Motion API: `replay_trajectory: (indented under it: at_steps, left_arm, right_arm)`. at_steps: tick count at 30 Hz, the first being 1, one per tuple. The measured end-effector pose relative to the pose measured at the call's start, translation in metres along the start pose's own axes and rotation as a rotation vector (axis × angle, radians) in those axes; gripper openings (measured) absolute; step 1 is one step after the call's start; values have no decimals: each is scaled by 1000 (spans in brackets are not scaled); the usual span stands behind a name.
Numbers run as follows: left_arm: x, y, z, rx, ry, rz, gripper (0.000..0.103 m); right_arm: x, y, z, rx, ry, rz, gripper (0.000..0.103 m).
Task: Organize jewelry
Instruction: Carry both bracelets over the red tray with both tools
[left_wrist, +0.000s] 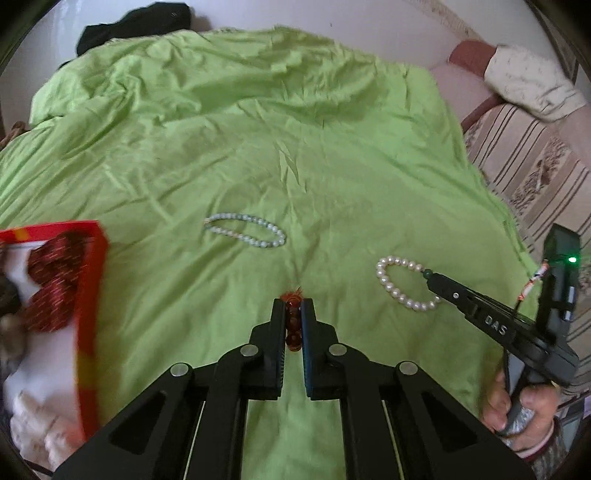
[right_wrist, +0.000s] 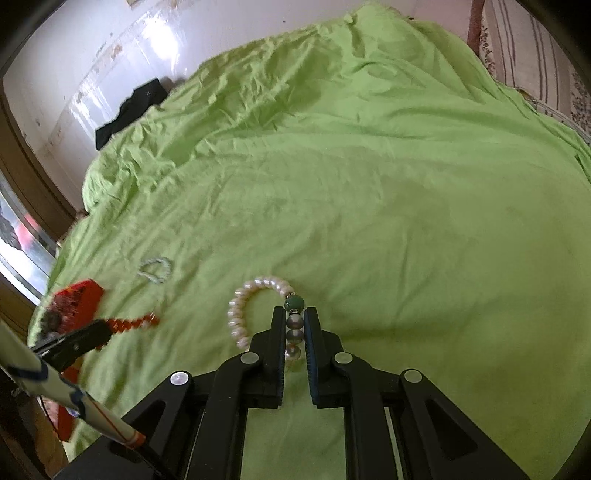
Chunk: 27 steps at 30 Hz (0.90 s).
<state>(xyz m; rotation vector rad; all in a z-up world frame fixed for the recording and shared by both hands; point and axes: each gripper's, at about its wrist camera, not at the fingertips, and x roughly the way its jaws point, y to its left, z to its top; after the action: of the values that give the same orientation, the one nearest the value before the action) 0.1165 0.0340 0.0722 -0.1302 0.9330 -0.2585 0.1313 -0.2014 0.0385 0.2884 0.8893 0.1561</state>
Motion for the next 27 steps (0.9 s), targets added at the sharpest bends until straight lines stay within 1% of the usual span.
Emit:
replay_trajectory:
  at_steps: [5, 10, 14, 22, 27]
  left_arm:
    - [-55, 15, -14, -56, -47, -26, 7]
    - [-99, 28, -29, -88, -88, -7, 7]
    - [-127, 42, -43, -129, -106, 6, 7]
    - [-175, 78, -69, -211, -166, 66, 7]
    - [-200, 109, -82, -272, -195, 119, 7]
  right_arm:
    - [-32, 18, -6, -23, -28, 29, 10]
    - [-61, 37, -17, -41, -38, 69, 10]
    - [-75, 51, -27, -61, -41, 78, 10]
    - [-98, 90, -46, -116, -45, 120, 10]
    - [-110, 123, -57, -184, -45, 141, 10]
